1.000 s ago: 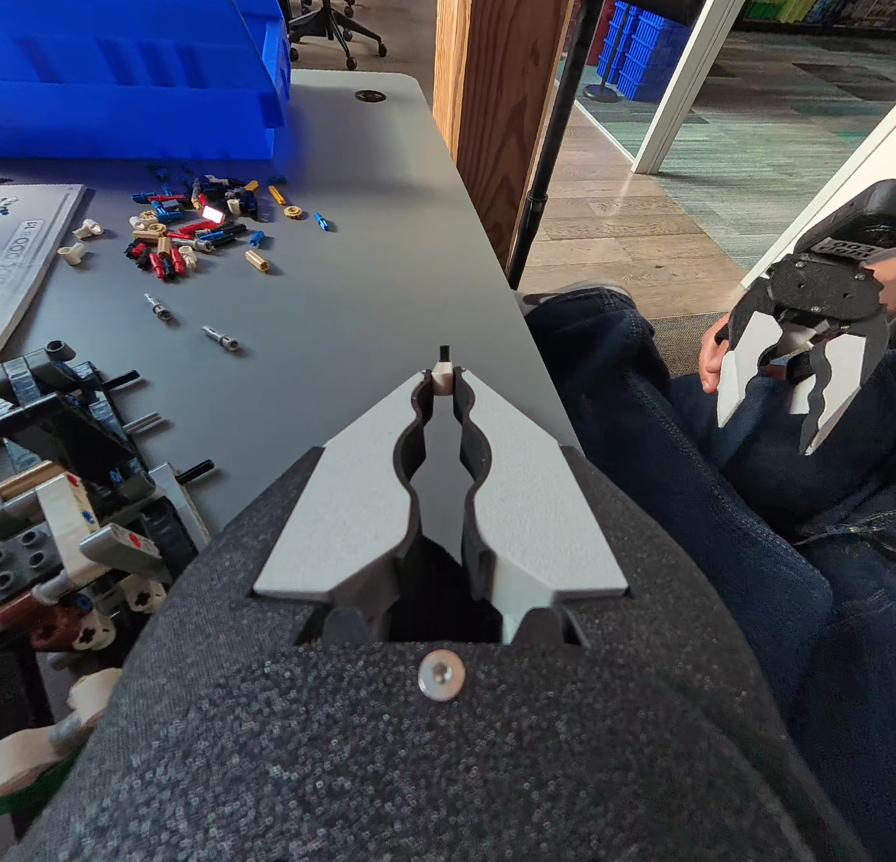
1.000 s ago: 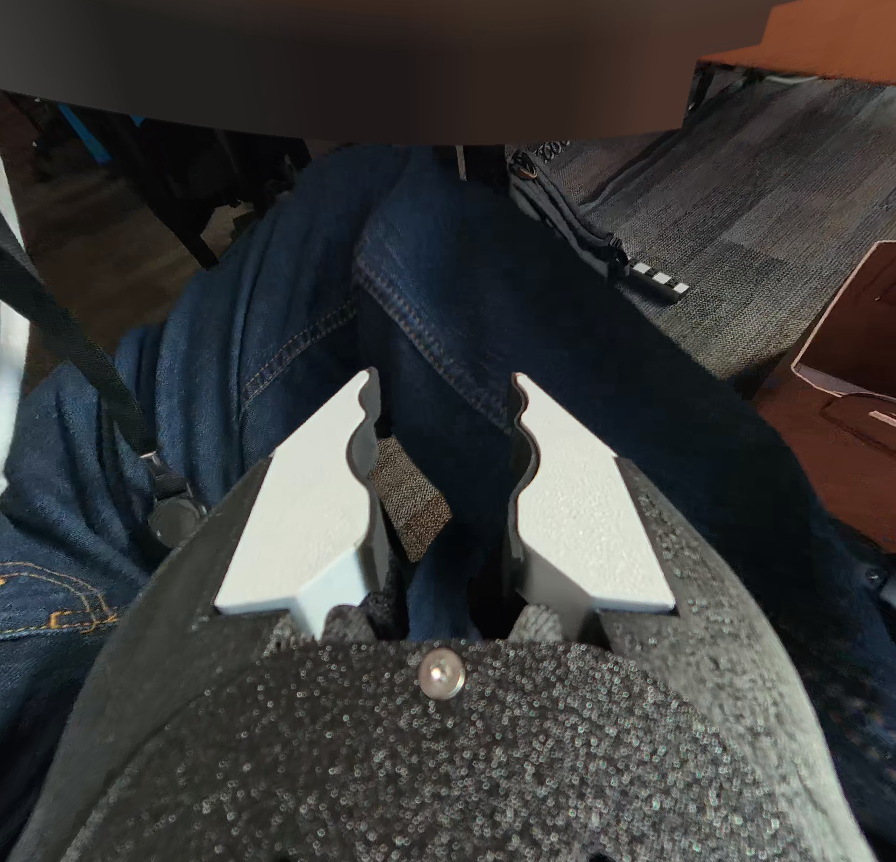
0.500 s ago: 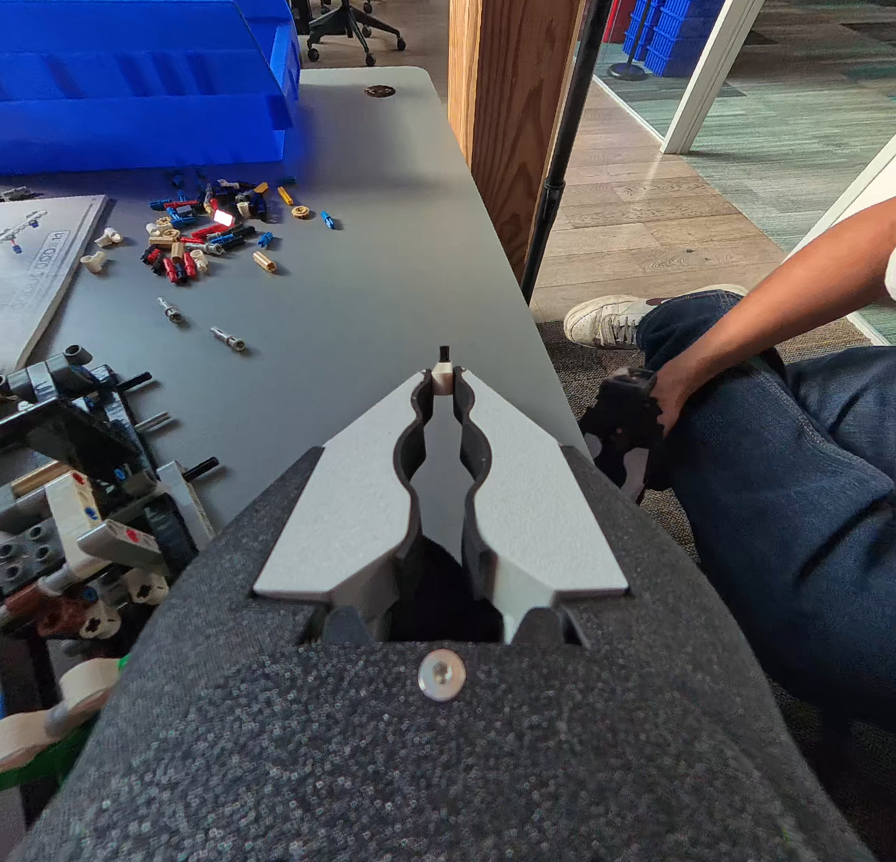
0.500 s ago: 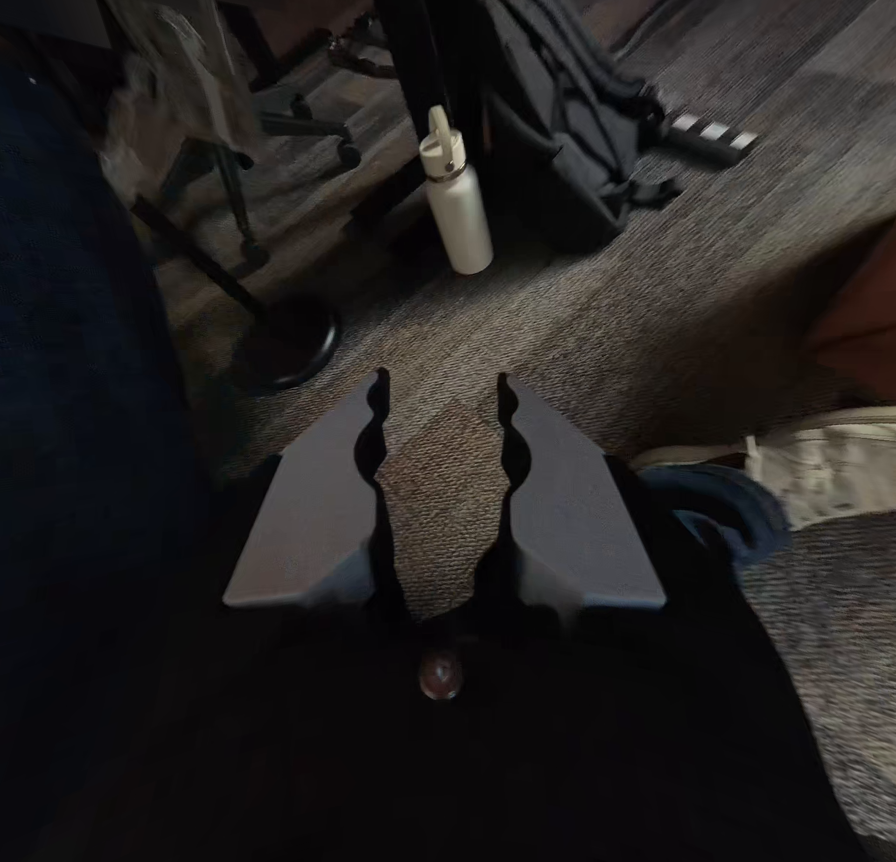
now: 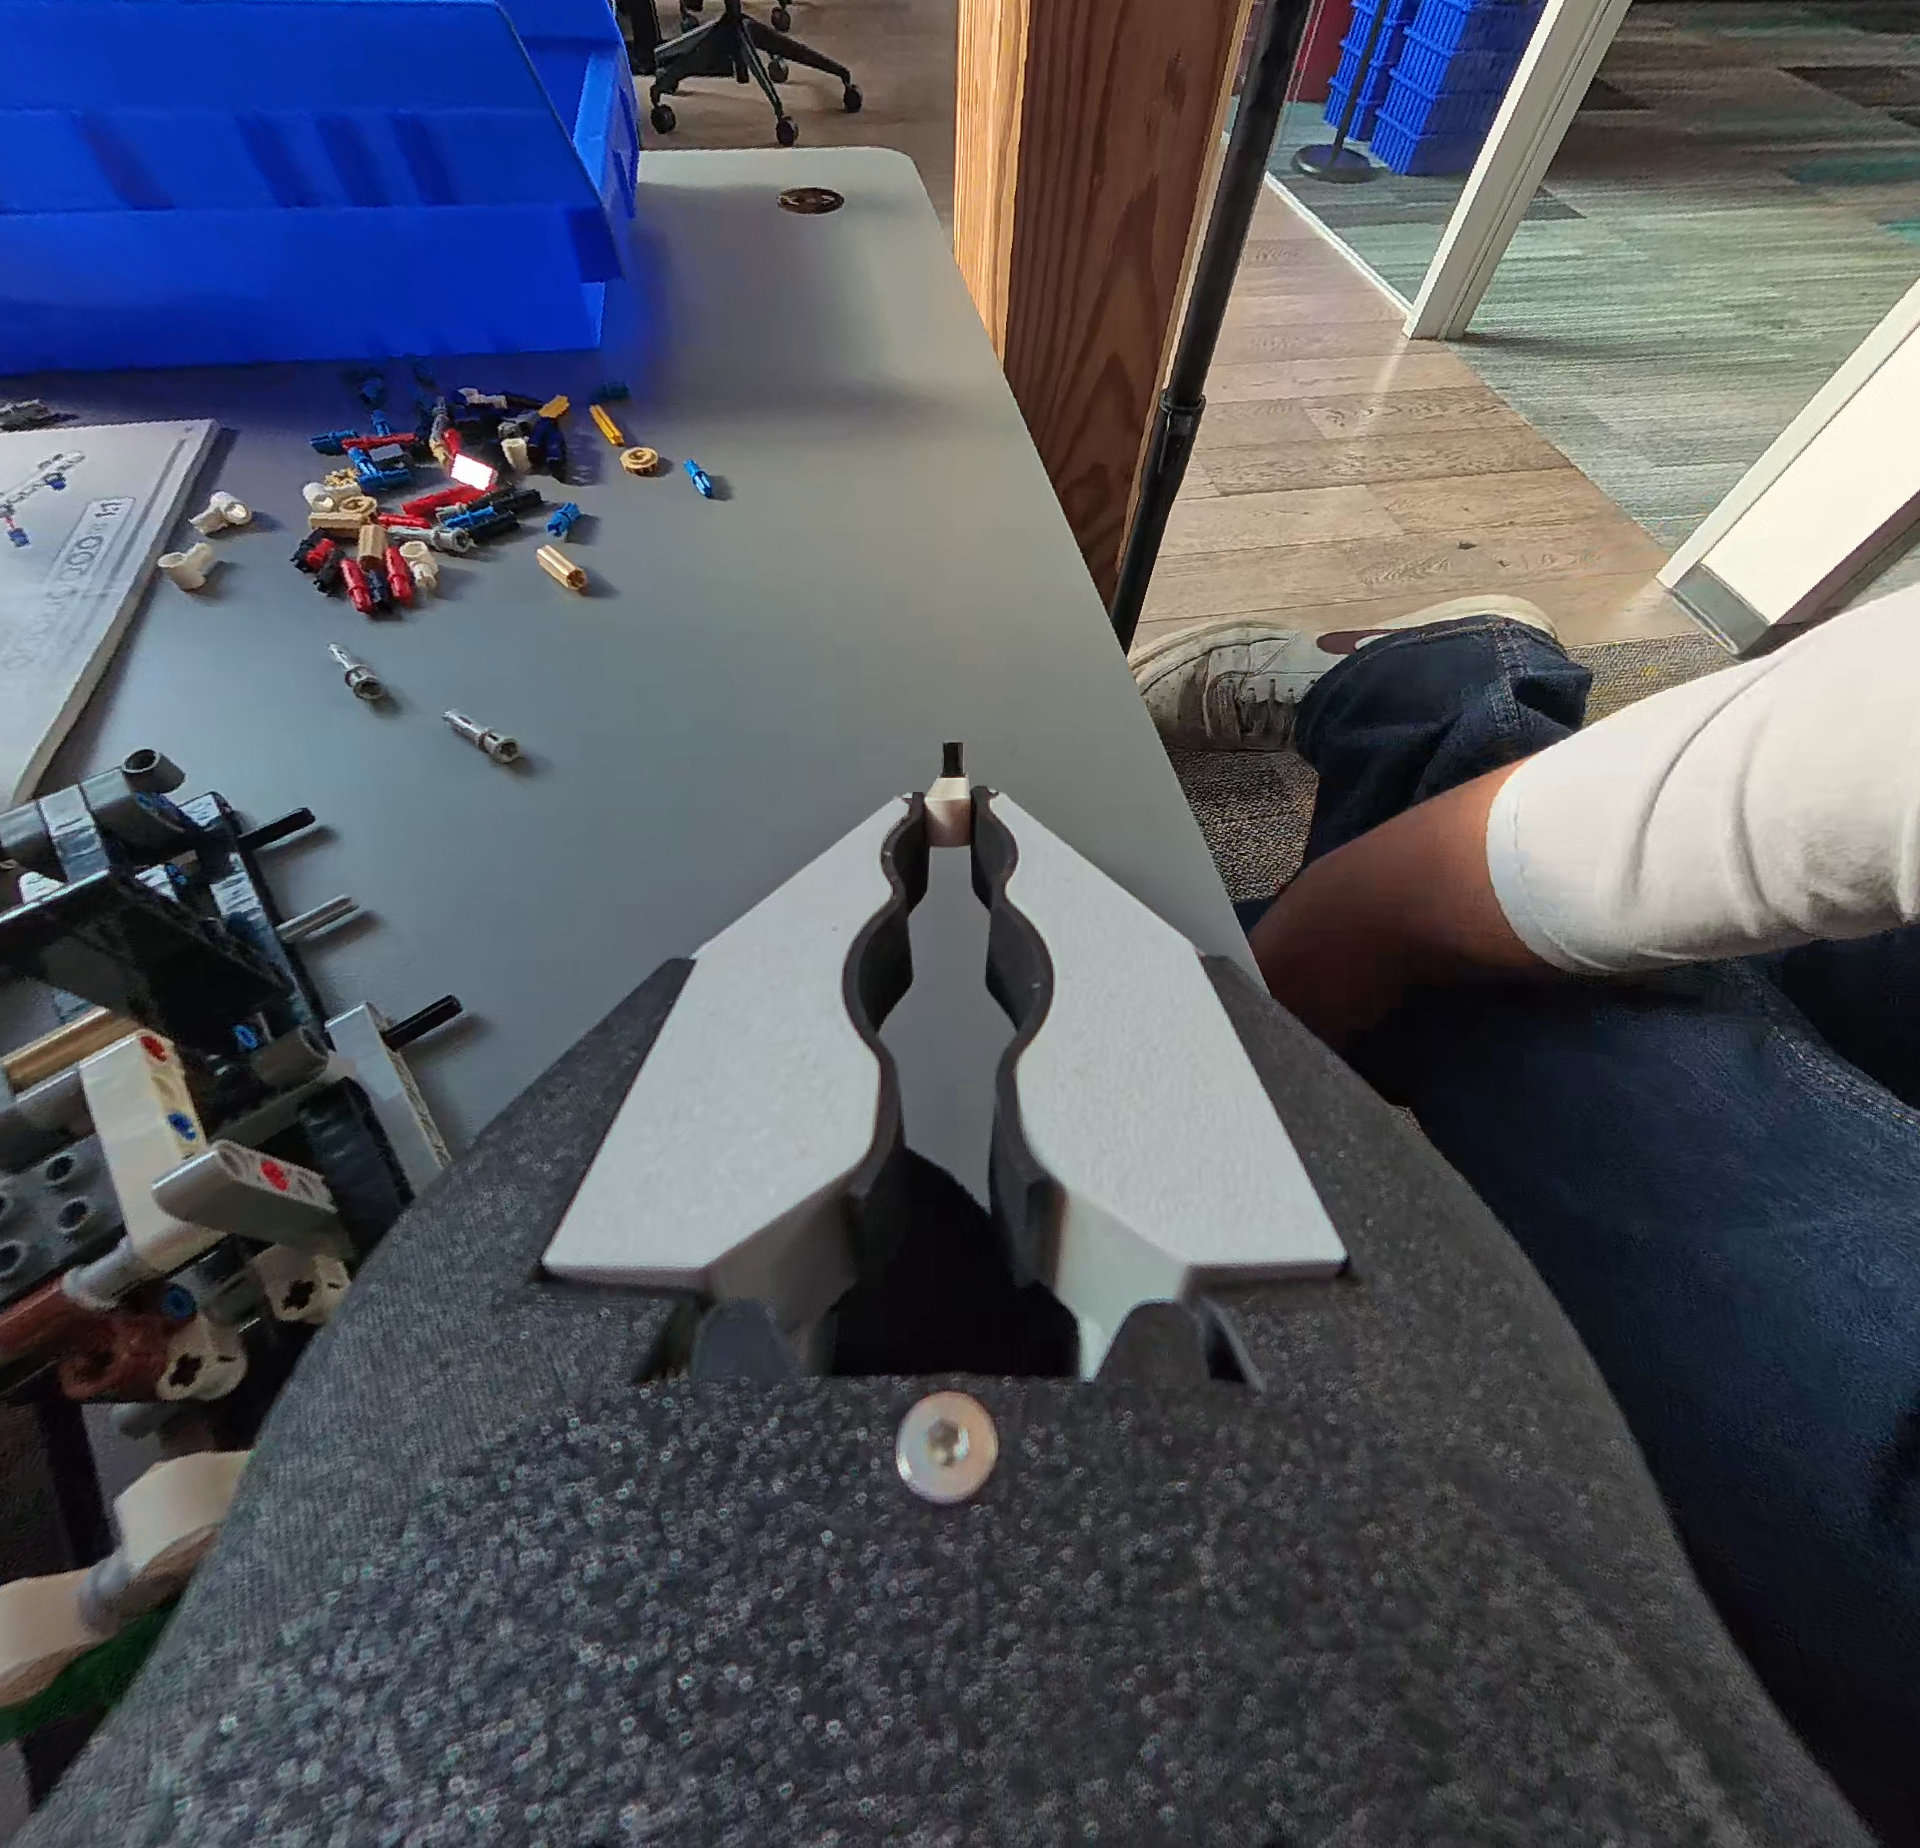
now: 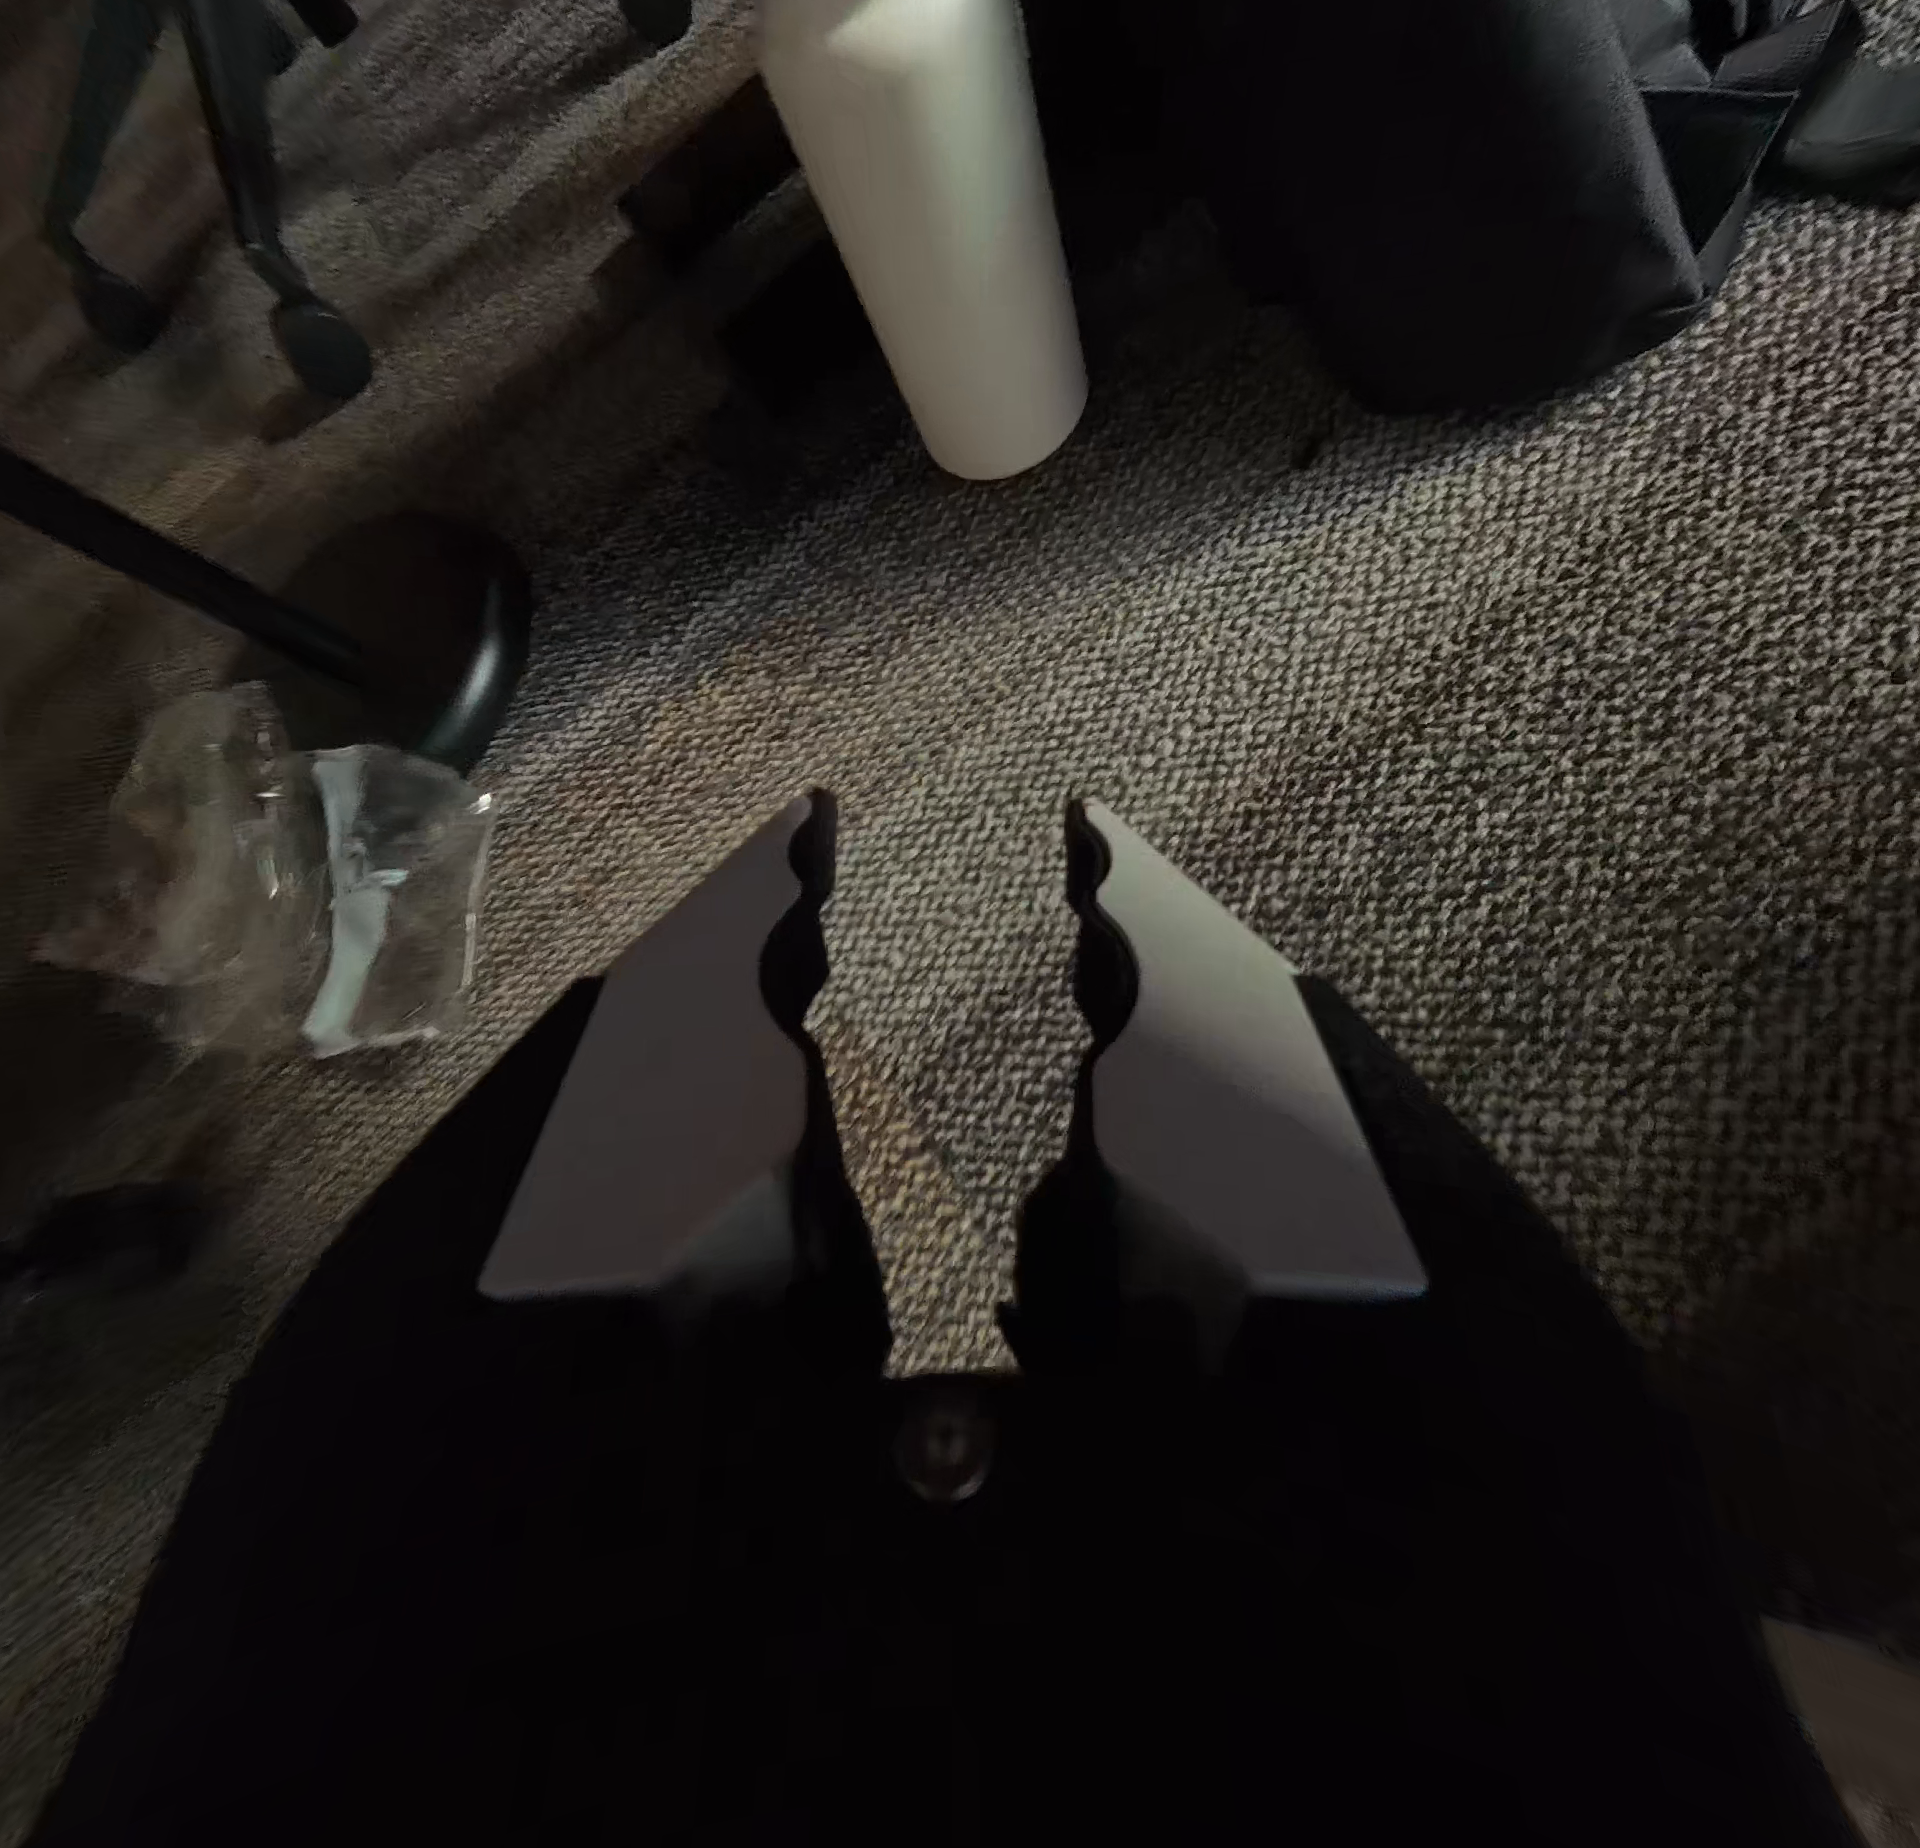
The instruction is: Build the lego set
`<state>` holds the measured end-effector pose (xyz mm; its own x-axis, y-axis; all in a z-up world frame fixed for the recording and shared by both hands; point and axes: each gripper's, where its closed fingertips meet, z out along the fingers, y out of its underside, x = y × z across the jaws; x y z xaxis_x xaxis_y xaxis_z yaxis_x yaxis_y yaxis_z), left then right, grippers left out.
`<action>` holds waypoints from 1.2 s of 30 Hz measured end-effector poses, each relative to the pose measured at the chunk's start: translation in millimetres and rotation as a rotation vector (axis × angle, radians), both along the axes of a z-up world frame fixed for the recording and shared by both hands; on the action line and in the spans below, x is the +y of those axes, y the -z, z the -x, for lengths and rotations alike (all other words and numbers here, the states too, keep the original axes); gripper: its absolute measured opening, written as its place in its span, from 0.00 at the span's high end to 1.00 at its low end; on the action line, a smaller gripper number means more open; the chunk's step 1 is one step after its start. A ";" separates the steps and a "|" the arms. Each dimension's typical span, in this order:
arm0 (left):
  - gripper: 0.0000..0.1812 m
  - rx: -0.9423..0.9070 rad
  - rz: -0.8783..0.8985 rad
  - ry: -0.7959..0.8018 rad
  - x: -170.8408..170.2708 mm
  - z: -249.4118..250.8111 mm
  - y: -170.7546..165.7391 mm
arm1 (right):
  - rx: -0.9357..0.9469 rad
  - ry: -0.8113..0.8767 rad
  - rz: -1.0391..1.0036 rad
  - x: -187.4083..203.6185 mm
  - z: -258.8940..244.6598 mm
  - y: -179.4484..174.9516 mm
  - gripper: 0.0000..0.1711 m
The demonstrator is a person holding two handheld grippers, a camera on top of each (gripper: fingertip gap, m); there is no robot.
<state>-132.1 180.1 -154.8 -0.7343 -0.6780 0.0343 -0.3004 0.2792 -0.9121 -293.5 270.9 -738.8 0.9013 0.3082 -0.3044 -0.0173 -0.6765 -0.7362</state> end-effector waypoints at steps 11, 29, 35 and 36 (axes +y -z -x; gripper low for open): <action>0.97 -0.013 -0.021 0.036 -5.5 14.3 1.2 | -0.184 0.081 0.052 146.6 -48.6 78.8 0.78; 0.97 -0.002 0.041 0.054 -2.9 27.5 -4.7 | -0.231 0.442 0.190 253.5 -20.6 178.2 0.80; 0.97 -0.009 0.013 0.061 -5.1 28.6 -2.2 | -0.316 0.383 0.250 264.5 -21.1 193.7 0.81; 0.97 -0.008 0.011 0.063 -5.4 28.8 -1.8 | -0.343 0.395 0.265 264.3 -27.2 197.0 0.83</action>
<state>-160.8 174.7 -152.9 -0.7760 -0.6298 0.0353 -0.2751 0.2875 -0.9174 -266.4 535.3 -935.8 0.9930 -0.1183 0.0042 -0.0964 -0.8290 -0.5509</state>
